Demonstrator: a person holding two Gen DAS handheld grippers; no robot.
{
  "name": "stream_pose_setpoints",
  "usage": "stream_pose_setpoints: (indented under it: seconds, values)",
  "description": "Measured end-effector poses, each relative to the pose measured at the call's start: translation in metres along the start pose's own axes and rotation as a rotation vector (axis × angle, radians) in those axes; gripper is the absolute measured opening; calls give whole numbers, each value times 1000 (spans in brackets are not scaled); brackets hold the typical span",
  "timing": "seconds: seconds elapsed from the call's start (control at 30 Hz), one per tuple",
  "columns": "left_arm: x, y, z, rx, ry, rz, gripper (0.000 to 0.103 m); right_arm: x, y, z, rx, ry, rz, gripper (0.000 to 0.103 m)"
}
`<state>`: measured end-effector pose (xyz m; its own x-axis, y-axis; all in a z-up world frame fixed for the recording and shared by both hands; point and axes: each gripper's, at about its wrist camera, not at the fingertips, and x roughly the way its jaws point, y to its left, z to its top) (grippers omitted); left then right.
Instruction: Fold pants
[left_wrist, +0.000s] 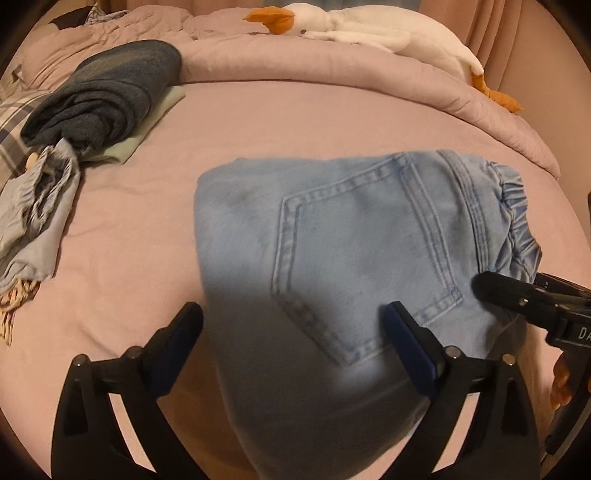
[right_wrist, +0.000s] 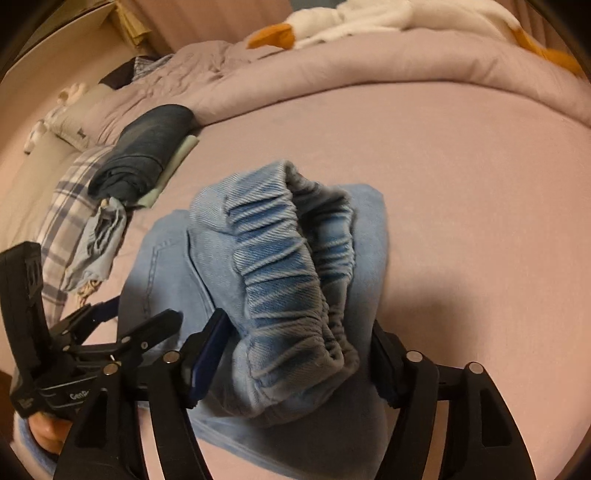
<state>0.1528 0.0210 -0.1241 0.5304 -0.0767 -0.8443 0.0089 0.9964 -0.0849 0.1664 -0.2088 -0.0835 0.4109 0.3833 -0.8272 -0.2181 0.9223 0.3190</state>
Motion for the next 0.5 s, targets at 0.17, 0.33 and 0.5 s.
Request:
stream_pose_setpoints:
  seconds: [0.17, 0.33, 0.5]
  values:
    - [-6, 1, -23, 0, 4, 3, 102, -9, -11, -13, 23, 29, -37, 84]
    - [-9, 2, -31, -23, 7, -11, 102, -12, -14, -22, 13, 36, -54, 86]
    - [-15, 0, -34, -21, -5, -1, 102, -13, -8, -26, -25, 39, -94, 86]
